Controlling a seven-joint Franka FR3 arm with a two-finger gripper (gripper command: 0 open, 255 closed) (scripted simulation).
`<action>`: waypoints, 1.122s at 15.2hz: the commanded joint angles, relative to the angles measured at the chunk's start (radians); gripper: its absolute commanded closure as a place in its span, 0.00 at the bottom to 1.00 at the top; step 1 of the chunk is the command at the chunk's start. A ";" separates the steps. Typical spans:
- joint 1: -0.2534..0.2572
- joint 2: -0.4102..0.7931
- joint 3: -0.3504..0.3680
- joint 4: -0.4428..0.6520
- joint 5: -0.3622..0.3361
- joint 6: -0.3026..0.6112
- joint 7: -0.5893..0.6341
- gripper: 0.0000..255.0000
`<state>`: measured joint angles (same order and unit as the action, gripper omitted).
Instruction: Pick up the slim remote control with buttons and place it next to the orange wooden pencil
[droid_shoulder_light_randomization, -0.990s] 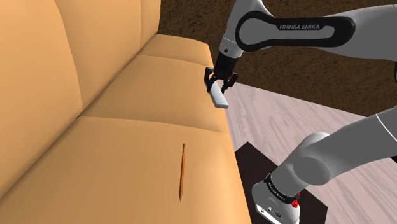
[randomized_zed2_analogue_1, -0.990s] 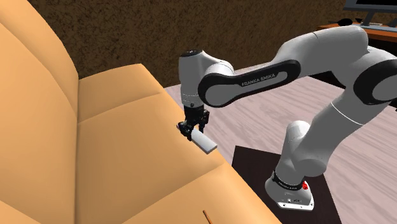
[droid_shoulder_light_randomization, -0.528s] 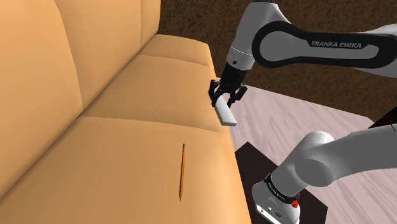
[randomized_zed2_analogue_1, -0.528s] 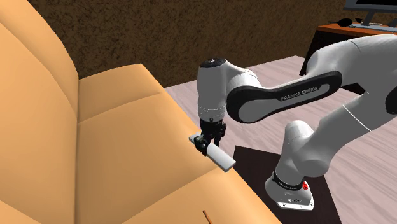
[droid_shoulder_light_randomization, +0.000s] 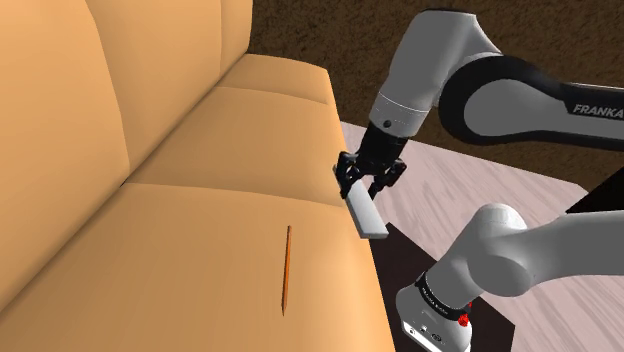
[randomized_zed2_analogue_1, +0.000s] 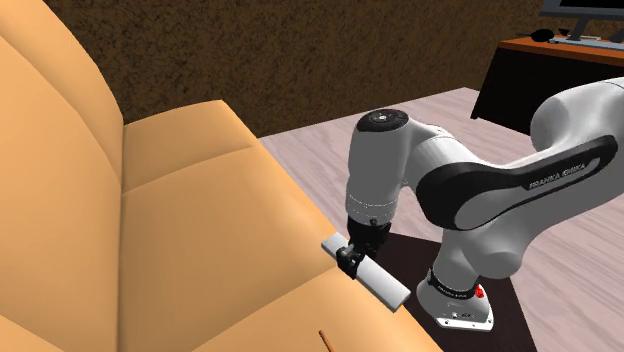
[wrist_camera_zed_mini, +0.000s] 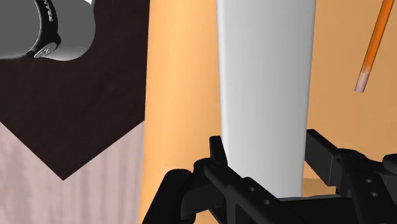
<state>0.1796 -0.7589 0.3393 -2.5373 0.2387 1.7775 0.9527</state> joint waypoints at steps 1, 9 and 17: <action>0.025 -0.029 0.028 -0.004 0.028 -0.020 0.039 1.00; 0.137 -0.123 0.173 -0.005 0.161 -0.083 0.225 1.00; 0.215 -0.135 0.348 0.074 0.294 -0.117 0.432 1.00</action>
<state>0.3858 -0.8953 0.6608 -2.4755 0.5132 1.6611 1.3540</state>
